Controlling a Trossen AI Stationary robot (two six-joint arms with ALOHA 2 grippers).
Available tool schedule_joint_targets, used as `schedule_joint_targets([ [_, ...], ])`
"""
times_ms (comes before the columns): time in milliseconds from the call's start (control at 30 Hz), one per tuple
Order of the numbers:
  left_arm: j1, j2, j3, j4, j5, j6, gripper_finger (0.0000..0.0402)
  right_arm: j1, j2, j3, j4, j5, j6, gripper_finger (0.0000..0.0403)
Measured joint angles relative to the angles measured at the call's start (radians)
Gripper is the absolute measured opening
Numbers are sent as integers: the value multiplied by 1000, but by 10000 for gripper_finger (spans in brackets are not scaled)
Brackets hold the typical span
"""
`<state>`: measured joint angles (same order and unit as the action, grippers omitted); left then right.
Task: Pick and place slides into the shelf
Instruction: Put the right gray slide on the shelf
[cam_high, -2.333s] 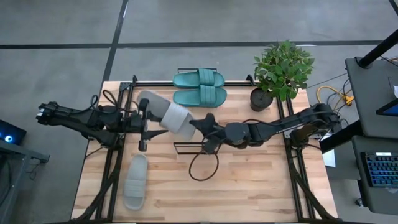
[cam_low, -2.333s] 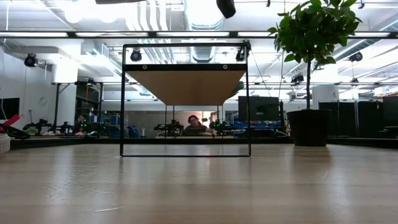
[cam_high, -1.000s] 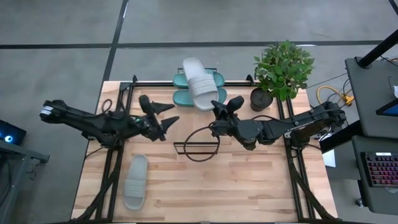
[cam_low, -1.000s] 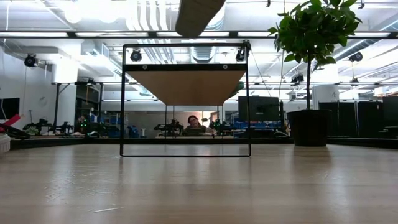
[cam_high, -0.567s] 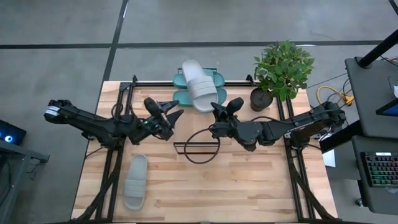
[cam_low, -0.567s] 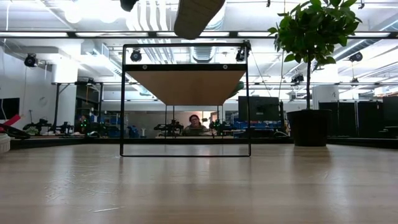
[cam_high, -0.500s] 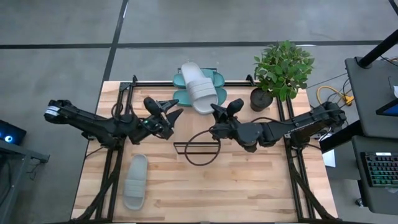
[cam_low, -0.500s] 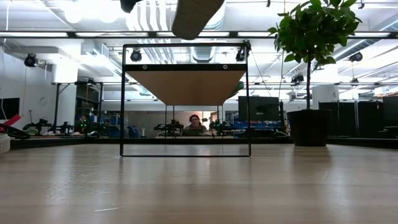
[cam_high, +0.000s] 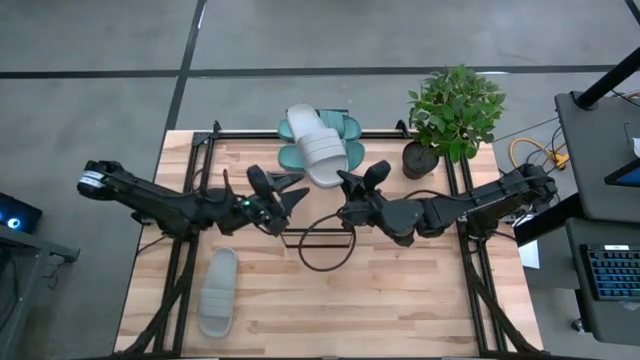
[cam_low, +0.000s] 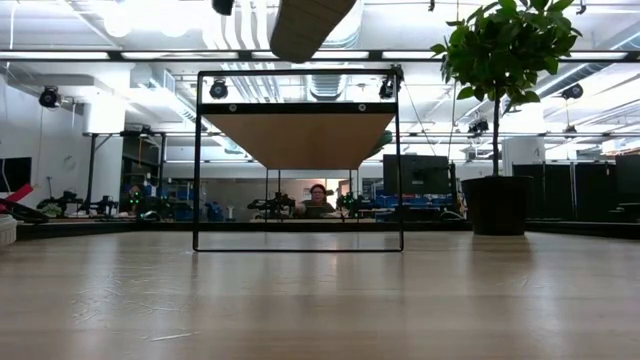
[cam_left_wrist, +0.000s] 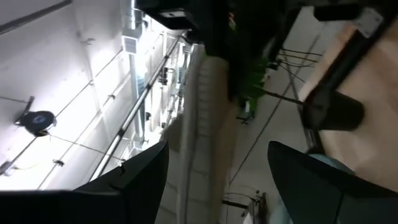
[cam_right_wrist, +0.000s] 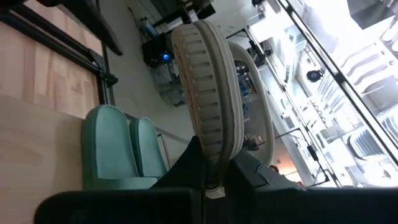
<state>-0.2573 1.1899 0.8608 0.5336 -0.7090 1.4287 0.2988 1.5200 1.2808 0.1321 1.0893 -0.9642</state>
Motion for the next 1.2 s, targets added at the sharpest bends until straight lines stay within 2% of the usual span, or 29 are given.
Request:
schedule_joint_targets([
  [67,0,30,20,44,1,-4,258,-3,0,0,-2,-1,-1,20],
  [367,3,147,121,40,-32,29,258,-3,1,-3,-7,-23,-1,19],
  [500,20,163,146,41,-92,52,258,-3,1,-5,-35,-21,13,19],
  [767,34,161,152,-16,-100,7,249,-3,1,-5,-54,-23,21,19],
  [1000,42,161,177,-81,-96,-61,183,-3,1,-5,-55,-37,14,19],
  [1200,42,161,187,-90,-96,-62,90,-3,-1,-4,-49,-57,20,19],
])
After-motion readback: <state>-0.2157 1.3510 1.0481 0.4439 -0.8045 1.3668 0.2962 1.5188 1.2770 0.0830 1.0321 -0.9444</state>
